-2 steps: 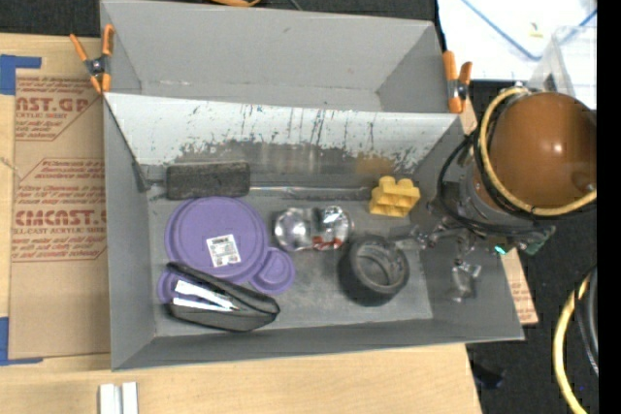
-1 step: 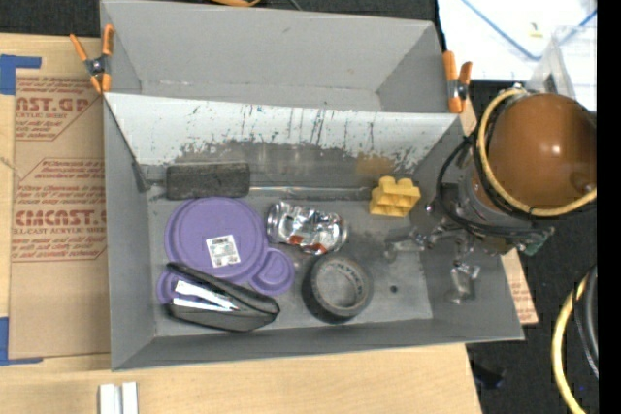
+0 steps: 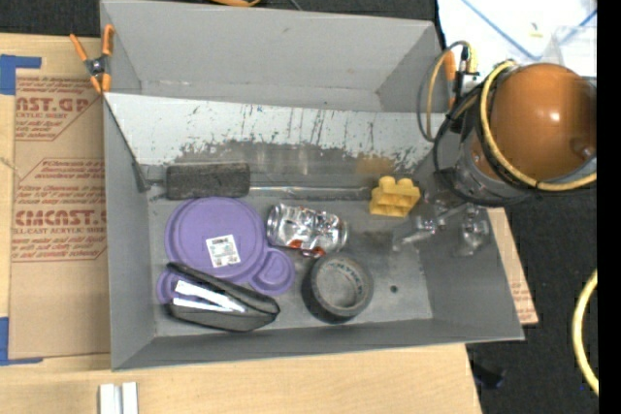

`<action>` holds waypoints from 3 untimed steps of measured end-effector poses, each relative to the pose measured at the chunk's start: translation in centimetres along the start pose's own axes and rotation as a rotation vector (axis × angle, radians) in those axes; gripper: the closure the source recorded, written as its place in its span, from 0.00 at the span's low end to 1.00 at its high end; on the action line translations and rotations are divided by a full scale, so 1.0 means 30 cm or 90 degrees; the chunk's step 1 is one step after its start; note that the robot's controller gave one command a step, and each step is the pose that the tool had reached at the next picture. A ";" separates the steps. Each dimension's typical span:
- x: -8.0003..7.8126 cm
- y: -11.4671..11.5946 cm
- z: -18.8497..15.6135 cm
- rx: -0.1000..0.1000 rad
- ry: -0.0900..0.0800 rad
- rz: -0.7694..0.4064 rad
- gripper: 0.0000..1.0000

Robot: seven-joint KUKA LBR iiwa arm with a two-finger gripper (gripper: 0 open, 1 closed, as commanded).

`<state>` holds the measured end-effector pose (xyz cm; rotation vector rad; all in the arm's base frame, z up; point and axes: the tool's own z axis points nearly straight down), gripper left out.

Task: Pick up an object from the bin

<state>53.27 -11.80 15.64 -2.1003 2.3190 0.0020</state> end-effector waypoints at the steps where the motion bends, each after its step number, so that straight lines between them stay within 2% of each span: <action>1: -0.042 0.132 0.067 -0.006 -0.002 -0.083 0.00; 2: -0.004 0.005 -0.076 0.005 -0.002 -0.056 0.00; 3: 0.044 0.047 0.052 -0.008 -0.006 -0.063 0.00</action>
Offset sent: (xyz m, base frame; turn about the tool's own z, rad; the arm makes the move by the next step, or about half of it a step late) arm -0.0030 -0.0002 0.0220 -0.0902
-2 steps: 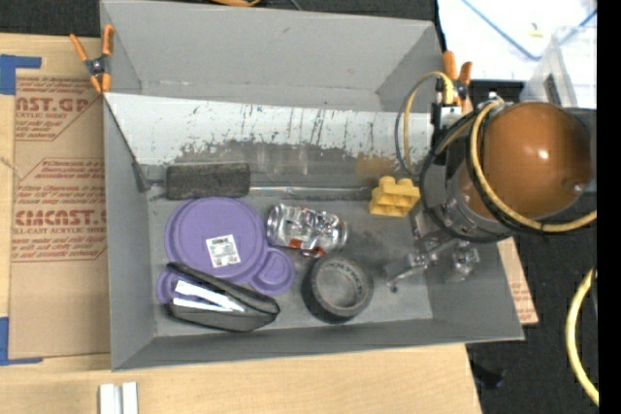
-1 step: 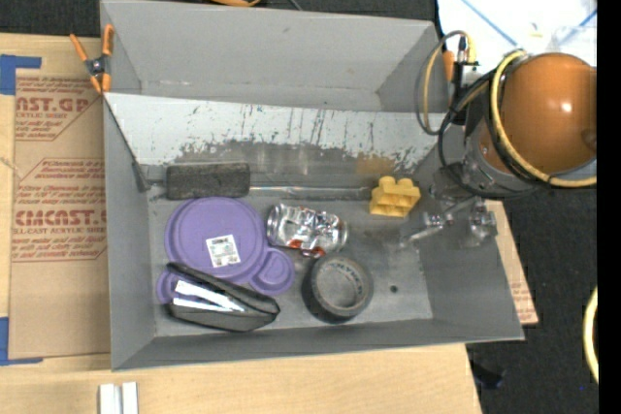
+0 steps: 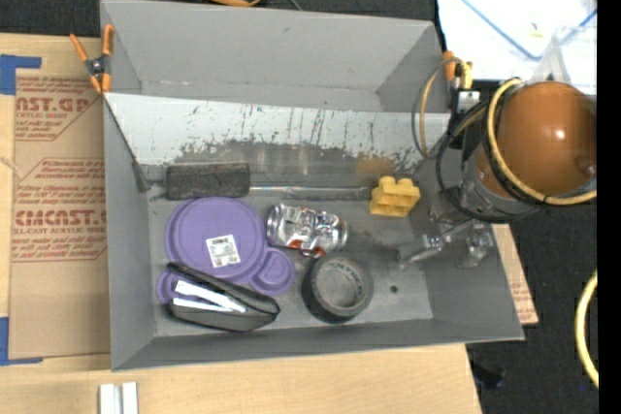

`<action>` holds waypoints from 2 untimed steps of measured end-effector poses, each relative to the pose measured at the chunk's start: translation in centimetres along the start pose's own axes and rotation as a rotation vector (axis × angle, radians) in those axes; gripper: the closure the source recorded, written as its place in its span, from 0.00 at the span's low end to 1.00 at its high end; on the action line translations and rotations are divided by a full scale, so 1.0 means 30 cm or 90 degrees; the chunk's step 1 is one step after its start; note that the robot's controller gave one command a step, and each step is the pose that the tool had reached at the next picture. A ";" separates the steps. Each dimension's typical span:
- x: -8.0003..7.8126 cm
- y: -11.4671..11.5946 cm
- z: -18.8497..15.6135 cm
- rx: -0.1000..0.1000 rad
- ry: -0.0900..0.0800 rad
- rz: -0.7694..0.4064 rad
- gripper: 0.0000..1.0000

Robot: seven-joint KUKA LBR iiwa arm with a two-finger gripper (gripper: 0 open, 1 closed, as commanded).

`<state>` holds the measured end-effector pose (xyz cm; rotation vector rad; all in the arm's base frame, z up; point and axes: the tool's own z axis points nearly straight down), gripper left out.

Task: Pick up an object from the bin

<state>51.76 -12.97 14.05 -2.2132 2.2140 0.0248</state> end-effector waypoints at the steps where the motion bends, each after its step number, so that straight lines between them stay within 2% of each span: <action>1: -0.027 -0.100 -0.070 0.014 0.001 -0.015 0.00; 2: -0.016 0.068 -0.657 0.003 -0.001 -0.030 1.00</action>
Offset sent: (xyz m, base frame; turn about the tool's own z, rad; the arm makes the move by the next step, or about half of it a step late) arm -0.0199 -0.0003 0.1954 -0.0506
